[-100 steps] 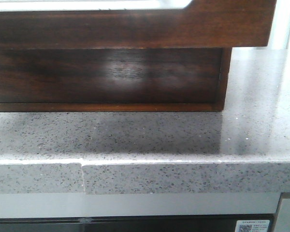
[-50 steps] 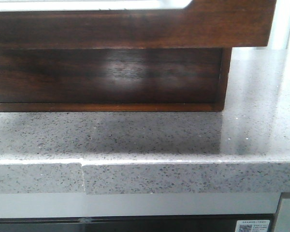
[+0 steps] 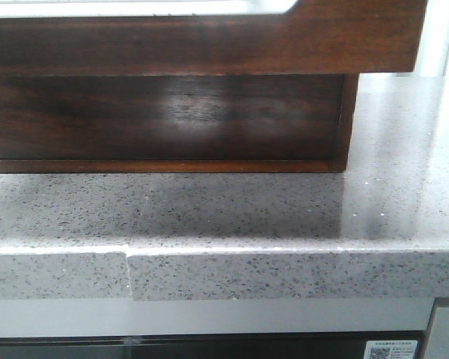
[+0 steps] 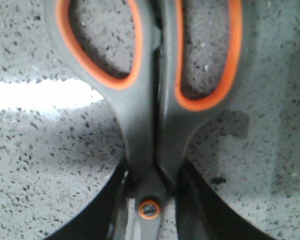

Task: Put scissors in drawer with both arms
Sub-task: 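Lift the scissors with the right gripper and carry them over the drawer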

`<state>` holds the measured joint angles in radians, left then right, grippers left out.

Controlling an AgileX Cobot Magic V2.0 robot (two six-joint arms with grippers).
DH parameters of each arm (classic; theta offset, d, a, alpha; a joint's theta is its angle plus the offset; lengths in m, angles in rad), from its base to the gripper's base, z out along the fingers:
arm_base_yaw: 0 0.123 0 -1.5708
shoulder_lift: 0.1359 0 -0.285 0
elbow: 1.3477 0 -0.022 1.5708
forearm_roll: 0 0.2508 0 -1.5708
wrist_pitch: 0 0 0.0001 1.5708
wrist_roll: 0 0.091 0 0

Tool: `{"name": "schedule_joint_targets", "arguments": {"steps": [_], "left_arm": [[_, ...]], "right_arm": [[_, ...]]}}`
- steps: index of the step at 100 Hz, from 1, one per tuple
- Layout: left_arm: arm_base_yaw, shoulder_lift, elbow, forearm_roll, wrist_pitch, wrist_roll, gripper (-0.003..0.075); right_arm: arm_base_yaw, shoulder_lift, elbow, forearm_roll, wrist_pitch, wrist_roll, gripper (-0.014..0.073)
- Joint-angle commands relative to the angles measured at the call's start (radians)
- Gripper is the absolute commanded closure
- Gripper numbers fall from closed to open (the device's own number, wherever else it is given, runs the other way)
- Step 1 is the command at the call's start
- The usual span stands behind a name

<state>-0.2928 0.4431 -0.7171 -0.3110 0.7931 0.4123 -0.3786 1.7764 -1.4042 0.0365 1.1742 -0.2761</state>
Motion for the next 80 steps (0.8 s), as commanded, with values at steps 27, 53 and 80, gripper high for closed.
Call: {"name": "schedule_joint_targets", "arguments": {"steps": [27, 53, 80], "left_arm": [[-0.008, 0.016, -0.034, -0.018, -0.074, -0.010, 0.0353], [-0.008, 0.016, -0.034, -0.018, -0.074, -0.010, 0.0353], [-0.008, 0.016, -0.034, -0.018, -0.074, -0.010, 0.0353]], "right_arm": [[-0.005, -0.055, -0.029, -0.009, 0.014, -0.011, 0.0554], [-0.003, -0.191, -0.051, 0.025, 0.003, -0.016, 0.0554], [0.119, -0.411, -0.178, 0.077, 0.007, -0.063, 0.0554]]}}
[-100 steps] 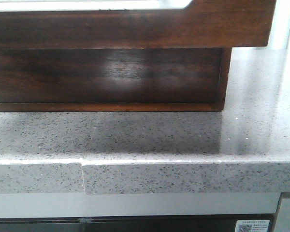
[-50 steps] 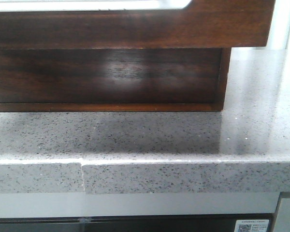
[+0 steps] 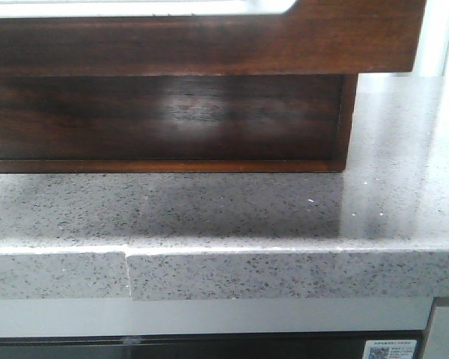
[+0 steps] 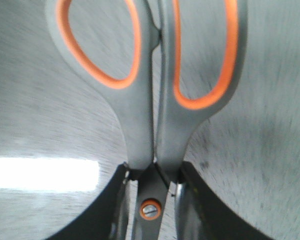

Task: Put scissors in drawer with both arms
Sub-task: 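Lift the scissors with the right gripper and carry them over the drawer, then lower the scissors into the drawer and open the right gripper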

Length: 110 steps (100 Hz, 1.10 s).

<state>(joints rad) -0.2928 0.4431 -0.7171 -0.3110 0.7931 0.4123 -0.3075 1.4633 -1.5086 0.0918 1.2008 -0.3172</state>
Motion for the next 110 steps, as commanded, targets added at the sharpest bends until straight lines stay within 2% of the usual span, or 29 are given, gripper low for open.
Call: {"name": "schedule_joint_targets", "arguments": {"steps": [1, 22, 39, 64, 80, 89, 110], "left_arm": [[-0.008, 0.016, -0.034, -0.018, -0.074, -0.010, 0.0353], [-0.008, 0.016, -0.034, -0.018, -0.076, -0.010, 0.0353], [-0.008, 0.016, -0.034, -0.018, -0.076, -0.010, 0.0353], [-0.008, 0.016, -0.034, -0.018, -0.076, -0.010, 0.0353], [-0.008, 0.016, -0.034, -0.018, -0.076, -0.010, 0.0353], [-0.008, 0.016, -0.034, -0.018, -0.076, -0.010, 0.0353], [-0.008, 0.016, -0.034, -0.018, -0.076, -0.010, 0.0353]], "right_arm": [[0.053, -0.103, -0.083, 0.022, -0.020, -0.022, 0.0554], [0.242, -0.214, -0.233, 0.051, -0.026, -0.053, 0.0554], [0.439, -0.251, -0.295, 0.101, -0.055, -0.123, 0.0554], [0.786, -0.228, -0.293, 0.138, -0.124, -0.344, 0.0554], [0.933, -0.173, -0.293, 0.133, -0.139, -0.475, 0.0554], [0.999, -0.123, -0.293, 0.081, -0.147, -0.503, 0.0554], [1.111, -0.004, -0.293, -0.165, -0.130, -0.504, 0.0554]]}}
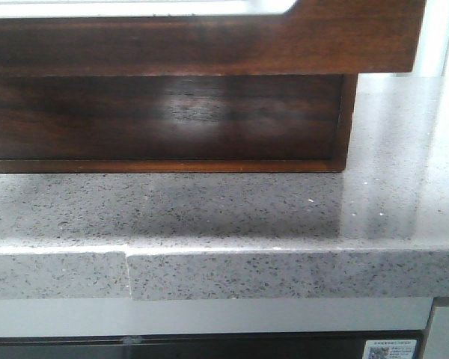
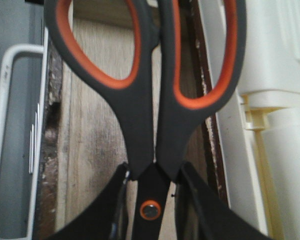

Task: Put scissors in drawer with both arms
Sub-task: 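Lower the scissors into the drawer and open the right gripper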

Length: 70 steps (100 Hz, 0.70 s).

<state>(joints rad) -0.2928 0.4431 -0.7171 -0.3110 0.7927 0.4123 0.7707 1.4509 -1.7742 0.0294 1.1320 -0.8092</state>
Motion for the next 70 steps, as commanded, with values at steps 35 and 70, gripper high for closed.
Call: {"name": "schedule_joint_targets", "arguments": {"steps": [35, 70], "left_arm": [[-0.008, 0.016, -0.034, -0.018, -0.076, -0.010, 0.0353], [-0.008, 0.016, -0.030, -0.018, -0.076, -0.010, 0.0353]], "right_arm": [[0.053, 0.134, -0.027, -0.251, -0.035, -0.012, 0.0553], [0.053, 0.153, -0.027, -0.283, 0.026, -0.004, 0.0515]]}}
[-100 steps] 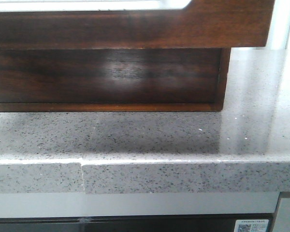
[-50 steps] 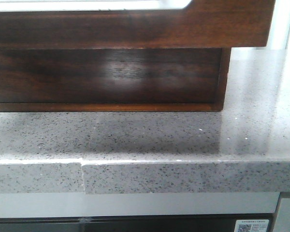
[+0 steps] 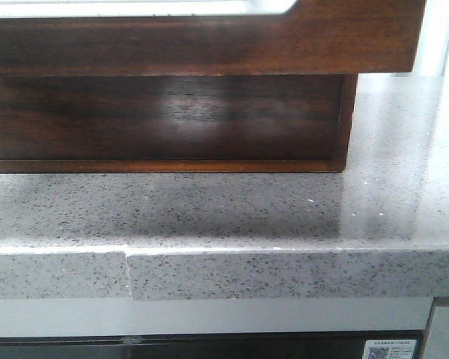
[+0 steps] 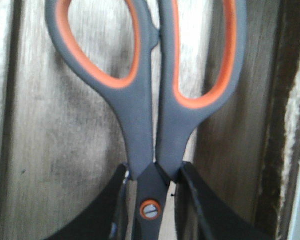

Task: Put scissors in drawer with both arms
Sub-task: 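Lower the scissors into the drawer and open the right gripper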

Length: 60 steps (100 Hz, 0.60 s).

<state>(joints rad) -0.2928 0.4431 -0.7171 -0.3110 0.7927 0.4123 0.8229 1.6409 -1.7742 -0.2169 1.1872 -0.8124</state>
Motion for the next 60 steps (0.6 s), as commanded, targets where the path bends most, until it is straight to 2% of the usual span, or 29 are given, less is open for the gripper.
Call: {"name": "schedule_joint_targets", "arguments": {"steps": [1, 20, 36, 60], "left_arm": [[-0.008, 0.016, -0.030, -0.018, -0.076, -0.010, 0.0353], [-0.008, 0.016, -0.030, -0.018, -0.076, -0.010, 0.0353], [-0.008, 0.016, -0.030, -0.018, -0.076, -0.010, 0.0353], [-0.008, 0.016, -0.030, -0.018, -0.077, -0.010, 0.0353]], "right_arm": [[0.001, -0.037, -0.027, -0.036, -0.028, -0.001, 0.0505], [0.001, -0.037, -0.027, -0.038, -0.024, -0.001, 0.0359], [0.003, -0.041, -0.057, -0.038, -0.012, 0.016, 0.0354], [0.003, -0.088, -0.162, -0.031, 0.096, 0.217, 0.0354]]}}
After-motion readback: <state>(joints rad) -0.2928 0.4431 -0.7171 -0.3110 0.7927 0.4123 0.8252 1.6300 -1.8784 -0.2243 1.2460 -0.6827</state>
